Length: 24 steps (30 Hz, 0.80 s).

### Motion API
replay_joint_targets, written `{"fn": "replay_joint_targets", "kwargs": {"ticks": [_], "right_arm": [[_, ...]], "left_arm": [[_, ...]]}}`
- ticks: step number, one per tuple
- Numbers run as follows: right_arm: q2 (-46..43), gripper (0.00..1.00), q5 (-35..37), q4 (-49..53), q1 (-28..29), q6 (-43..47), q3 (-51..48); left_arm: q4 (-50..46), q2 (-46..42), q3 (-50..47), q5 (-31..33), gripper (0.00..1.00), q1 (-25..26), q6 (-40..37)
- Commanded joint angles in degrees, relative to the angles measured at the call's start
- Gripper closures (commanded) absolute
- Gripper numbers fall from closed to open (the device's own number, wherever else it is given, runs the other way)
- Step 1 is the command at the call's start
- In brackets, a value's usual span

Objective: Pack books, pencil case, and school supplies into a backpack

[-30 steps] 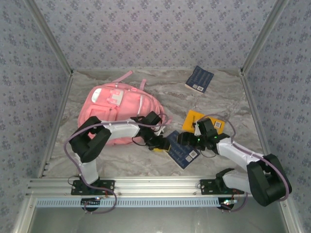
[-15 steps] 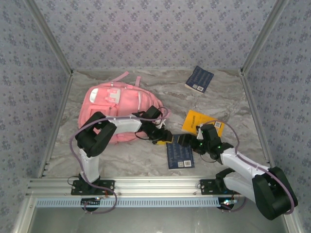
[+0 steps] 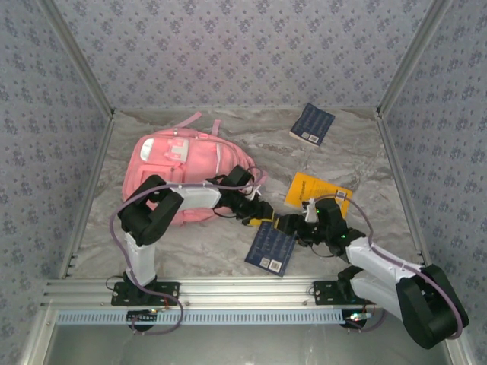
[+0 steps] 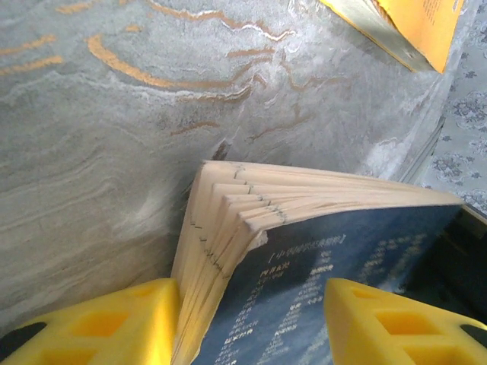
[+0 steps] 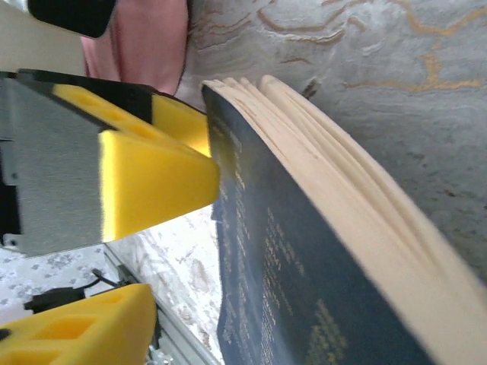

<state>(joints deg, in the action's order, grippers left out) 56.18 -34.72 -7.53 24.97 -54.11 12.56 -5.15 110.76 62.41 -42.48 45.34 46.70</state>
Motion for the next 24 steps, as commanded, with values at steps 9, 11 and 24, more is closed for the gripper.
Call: {"fn": "replay_joint_targets", "kwargs": {"ticks": [9, 11, 24], "right_arm": [[-2.4, 0.97, -0.2, 4.9, -2.5, 2.0, 0.9], [-4.7, 1.00, -1.0, 4.1, -3.4, 2.0, 1.4], [-8.1, 1.00, -15.8, -12.7, -4.2, -2.8, 12.8]], "left_arm": [[-5.3, -8.1, -0.2, 1.9, 0.47, -2.5, -0.7], [-8.0, -10.8, 0.1, 2.7, 0.45, -2.8, -1.7], [-24.9, -26.0, 5.5, 2.8, 0.39, -5.7, -14.6]]}}
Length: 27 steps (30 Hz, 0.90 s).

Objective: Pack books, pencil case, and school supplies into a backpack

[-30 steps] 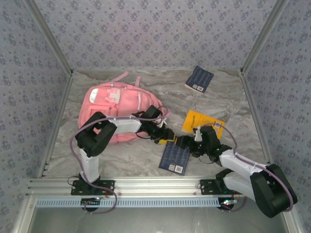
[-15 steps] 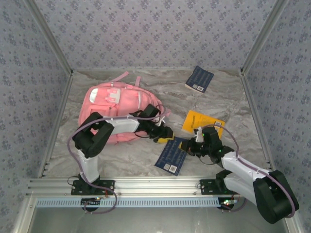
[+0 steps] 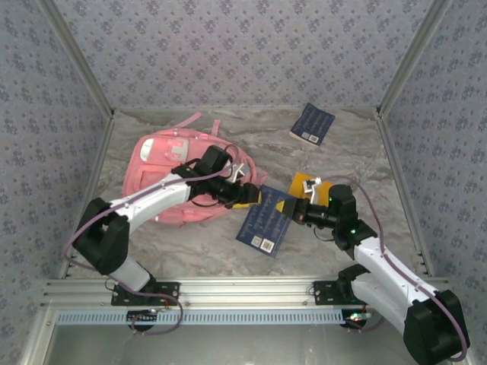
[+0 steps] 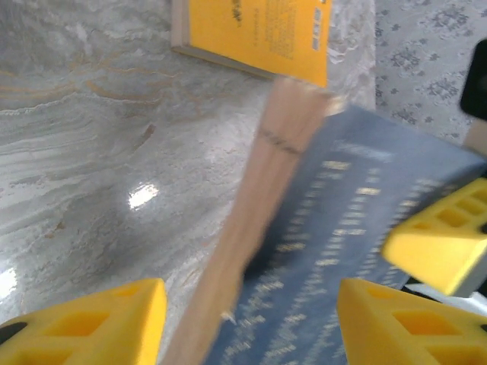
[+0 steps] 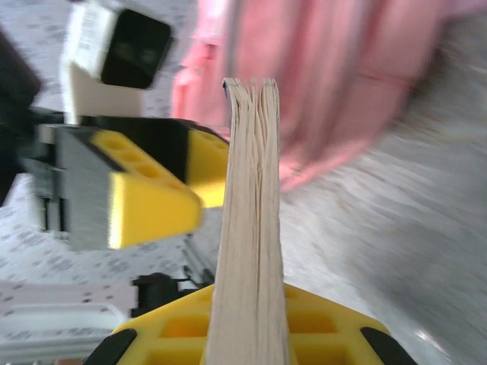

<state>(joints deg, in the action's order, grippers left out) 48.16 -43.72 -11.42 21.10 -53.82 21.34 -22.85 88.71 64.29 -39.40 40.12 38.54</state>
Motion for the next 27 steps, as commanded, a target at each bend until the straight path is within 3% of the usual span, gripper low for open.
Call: {"fn": "replay_joint_targets", "kwargs": {"ticks": [1, 7, 17, 19, 25, 26, 27], "right_arm": [[0.3, 1.00, -8.1, -11.1, -0.3, -4.2, 4.9], [3.3, 1.00, -13.8, -22.3, 0.4, -9.1, 10.0], [8.8, 1.00, -14.2, -27.4, 2.4, -10.3, 14.8], [10.0, 1.00, -14.2, -26.1, 2.4, -9.6, 15.7], [10.5, 1.00, -12.2, -18.9, 2.3, -5.5, 18.1], [10.2, 0.91, -11.4, -18.5, 2.1, -5.8, 18.2], [9.7, 0.75, -9.8, -17.2, 1.9, -5.3, 18.3]], "left_arm": [[-8.4, -5.0, 4.2, -0.4, 0.39, -0.9, -7.7], [-7.8, -9.8, 4.5, -6.5, 0.38, -3.2, -8.6], [9.9, -14.8, -1.8, -21.1, 0.40, -4.1, 2.0], [10.5, -15.6, -1.6, -21.2, 0.50, -4.2, 2.0], [11.6, -17.2, -2.2, -21.3, 1.00, -7.5, 3.2], [13.0, -17.5, -2.8, -21.2, 1.00, -8.0, 4.2], [15.2, -18.1, -3.8, -20.8, 1.00, -8.6, 5.8]]}}
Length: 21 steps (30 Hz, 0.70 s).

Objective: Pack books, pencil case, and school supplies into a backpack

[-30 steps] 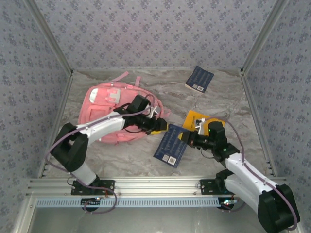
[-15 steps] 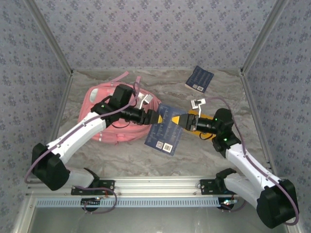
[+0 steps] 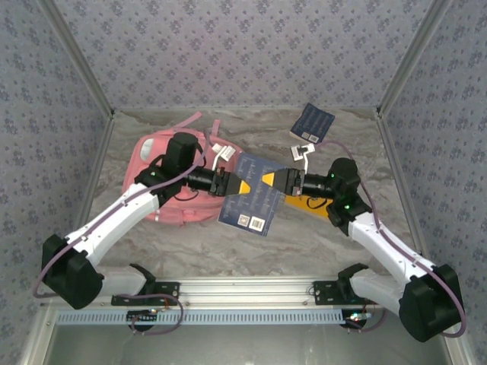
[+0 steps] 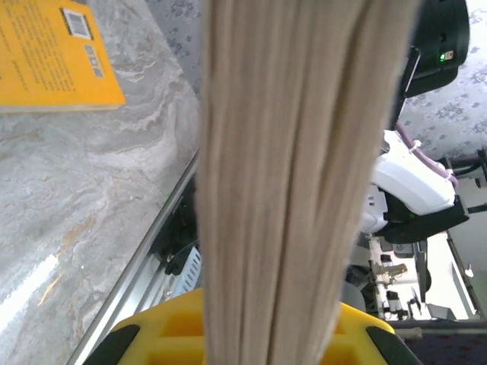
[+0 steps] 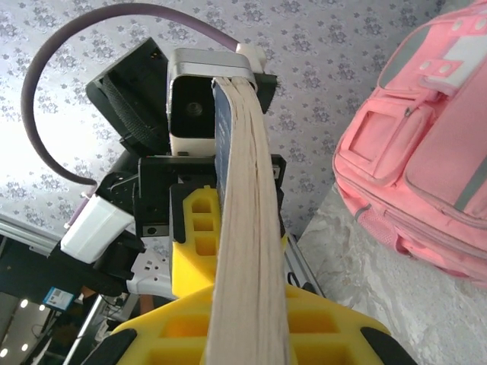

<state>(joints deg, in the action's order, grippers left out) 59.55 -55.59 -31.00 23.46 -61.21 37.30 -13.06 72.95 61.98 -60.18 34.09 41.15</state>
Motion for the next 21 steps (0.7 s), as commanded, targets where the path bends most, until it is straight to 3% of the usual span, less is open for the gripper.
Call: {"fn": "replay_joint_targets", "kwargs": {"ticks": [1, 2, 3, 6, 10, 15, 18, 21], "right_arm": [[-2.3, 0.60, 3.5, 4.4, -0.7, 3.2, 2.5], [-3.8, 0.42, 6.8, 8.5, -1.0, 5.4, 2.7], [-5.3, 0.34, 10.2, 11.9, -1.1, 7.3, 2.7], [-9.8, 0.18, 22.2, 20.6, -0.9, 12.5, 2.0], [-13.0, 0.13, 28.8, 19.4, -0.4, 9.3, -0.1], [-14.7, 0.11, 37.4, 3.0, 3.3, -3.1, -7.6], [-13.3, 0.09, 45.8, -5.3, 8.6, -6.7, -11.1], [-8.8, 0.04, 47.9, -9.7, 13.0, -7.1, -9.5]], "left_arm": [[7.6, -3.0, -2.5, 1.1, 1.00, -3.0, 4.7], [9.9, -3.8, -3.5, 3.0, 1.00, -3.4, 6.3], [12.5, -4.8, -4.7, 5.7, 1.00, -3.6, 8.0], [21.7, -7.8, -9.3, 16.3, 1.00, -3.5, 15.3], [34.9, -14.0, -17.7, 37.6, 1.00, -2.2, 25.0], [42.8, -20.9, -24.3, 66.3, 1.00, 4.2, 31.2], [43.3, -20.1, -22.5, 70.0, 1.00, 5.6, 32.8], [45.5, -17.4, -20.9, 69.0, 1.00, 6.0, 35.5]]}}
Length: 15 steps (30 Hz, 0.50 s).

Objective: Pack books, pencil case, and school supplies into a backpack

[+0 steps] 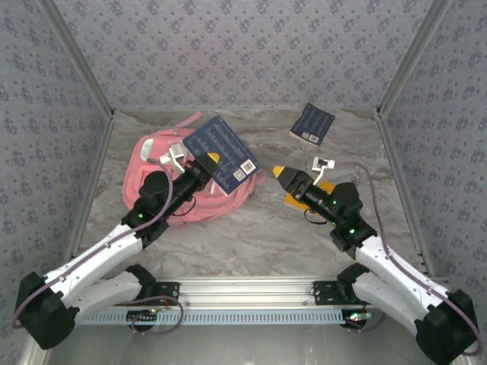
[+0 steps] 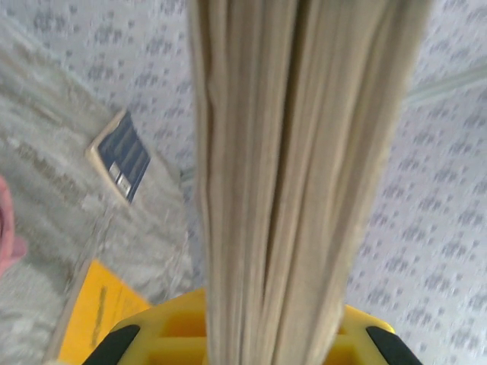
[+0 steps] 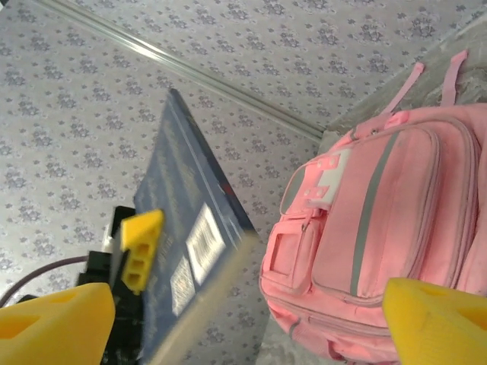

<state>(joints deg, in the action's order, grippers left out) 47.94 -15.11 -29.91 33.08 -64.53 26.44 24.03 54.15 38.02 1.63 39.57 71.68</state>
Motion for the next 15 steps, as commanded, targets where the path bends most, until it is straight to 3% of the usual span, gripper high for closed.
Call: {"fn": "replay_joint_targets", "kwargs": {"ticks": [1, 6, 15], "right_arm": [[4.6, 0.02, 7.3, -12.6, 4.2, -4.2, 2.0], [15.1, 0.00, 6.9, -25.7, 8.1, -6.8, 4.8], [27.5, 0.05, 5.8, -33.6, 10.2, -8.3, 12.1]], "left_arm": [[9.8, 2.2, 3.0, 7.0, 1.00, 0.6, 5.9], [14.0, 5.1, 2.7, 6.9, 1.00, 1.9, 8.2], [13.5, 5.7, 3.1, 6.9, 1.00, 3.3, 8.4]]}}
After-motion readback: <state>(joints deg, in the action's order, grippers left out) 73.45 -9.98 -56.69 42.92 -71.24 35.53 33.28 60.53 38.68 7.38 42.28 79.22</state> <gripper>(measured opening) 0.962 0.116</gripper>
